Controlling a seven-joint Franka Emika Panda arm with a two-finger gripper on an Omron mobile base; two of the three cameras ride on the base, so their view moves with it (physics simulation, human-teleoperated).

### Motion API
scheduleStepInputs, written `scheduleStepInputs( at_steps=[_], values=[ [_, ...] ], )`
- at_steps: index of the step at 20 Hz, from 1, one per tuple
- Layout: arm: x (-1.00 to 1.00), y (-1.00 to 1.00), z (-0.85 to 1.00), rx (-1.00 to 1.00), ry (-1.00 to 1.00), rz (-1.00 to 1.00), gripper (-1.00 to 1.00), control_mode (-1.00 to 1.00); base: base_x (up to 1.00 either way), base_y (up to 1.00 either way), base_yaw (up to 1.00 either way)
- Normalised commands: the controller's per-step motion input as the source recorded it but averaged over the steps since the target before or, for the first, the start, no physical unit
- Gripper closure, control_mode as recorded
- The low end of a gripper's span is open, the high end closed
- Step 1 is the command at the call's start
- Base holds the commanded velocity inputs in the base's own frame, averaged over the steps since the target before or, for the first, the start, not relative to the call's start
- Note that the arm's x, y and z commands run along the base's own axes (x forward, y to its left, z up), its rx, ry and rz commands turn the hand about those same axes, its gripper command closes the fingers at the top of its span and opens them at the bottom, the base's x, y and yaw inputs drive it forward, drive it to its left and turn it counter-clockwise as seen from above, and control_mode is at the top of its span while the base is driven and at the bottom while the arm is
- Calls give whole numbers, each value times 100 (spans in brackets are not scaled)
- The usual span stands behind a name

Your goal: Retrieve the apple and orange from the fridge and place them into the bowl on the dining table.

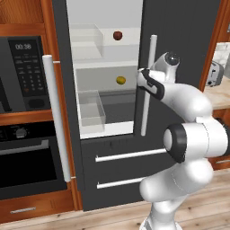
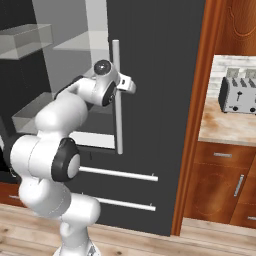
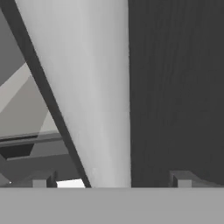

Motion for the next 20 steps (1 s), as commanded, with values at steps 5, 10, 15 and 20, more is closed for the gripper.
scheduleStepInputs(
  at_steps=[5,10,15,20],
  values=[
    [66,-10,-9,0,0,5,-100,-100,0,0,0],
    [46,0,-14,0,0,2,100,-100,0,0,0],
    [-33,-11,2,0,3,0,100,-100,0,0,0],
    [-100,-82,19,0,6,6,100,-100,0,0,0]
  ],
)
